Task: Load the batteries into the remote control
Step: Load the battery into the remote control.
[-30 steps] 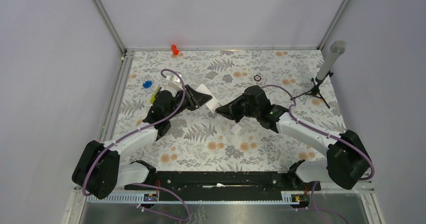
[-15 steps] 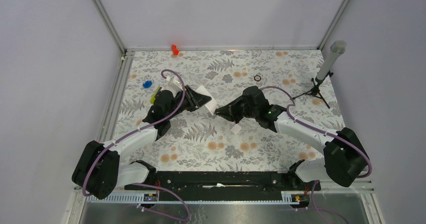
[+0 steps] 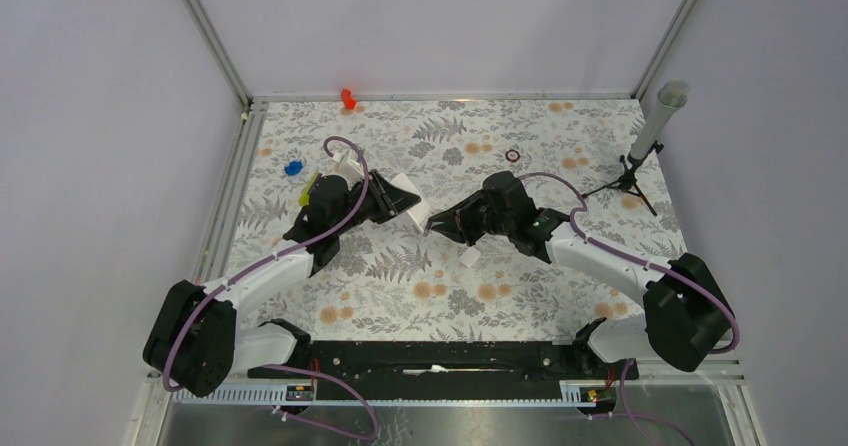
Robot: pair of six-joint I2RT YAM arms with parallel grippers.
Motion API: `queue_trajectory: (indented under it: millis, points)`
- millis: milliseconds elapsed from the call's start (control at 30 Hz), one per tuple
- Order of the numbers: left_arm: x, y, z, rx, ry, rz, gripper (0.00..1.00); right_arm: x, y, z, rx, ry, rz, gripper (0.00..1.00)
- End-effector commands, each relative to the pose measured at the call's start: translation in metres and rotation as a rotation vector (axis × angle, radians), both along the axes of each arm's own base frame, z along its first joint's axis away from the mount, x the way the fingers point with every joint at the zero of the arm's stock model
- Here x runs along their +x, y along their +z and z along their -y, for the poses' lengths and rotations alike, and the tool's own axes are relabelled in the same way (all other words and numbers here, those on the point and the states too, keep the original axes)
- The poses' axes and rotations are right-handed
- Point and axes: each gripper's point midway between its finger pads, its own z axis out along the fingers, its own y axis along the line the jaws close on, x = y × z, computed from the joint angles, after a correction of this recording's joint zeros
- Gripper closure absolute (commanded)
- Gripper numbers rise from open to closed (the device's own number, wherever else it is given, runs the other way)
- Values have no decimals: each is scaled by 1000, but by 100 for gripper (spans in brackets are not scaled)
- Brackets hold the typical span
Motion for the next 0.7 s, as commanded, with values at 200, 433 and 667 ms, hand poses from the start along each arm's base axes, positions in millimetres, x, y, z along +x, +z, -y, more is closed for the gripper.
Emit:
queue_trajectory:
  millis: [200,433,667]
  points:
    - [12,31,7,-16,8,7,100,-7,9,6,14,-14,27,63]
    - [12,27,9,-8,-8,-15,100,-3,26,15,5,-36,117,53]
    - [7,28,12,-3,-40,-31,100,-3,36,20,-80,51,283,37]
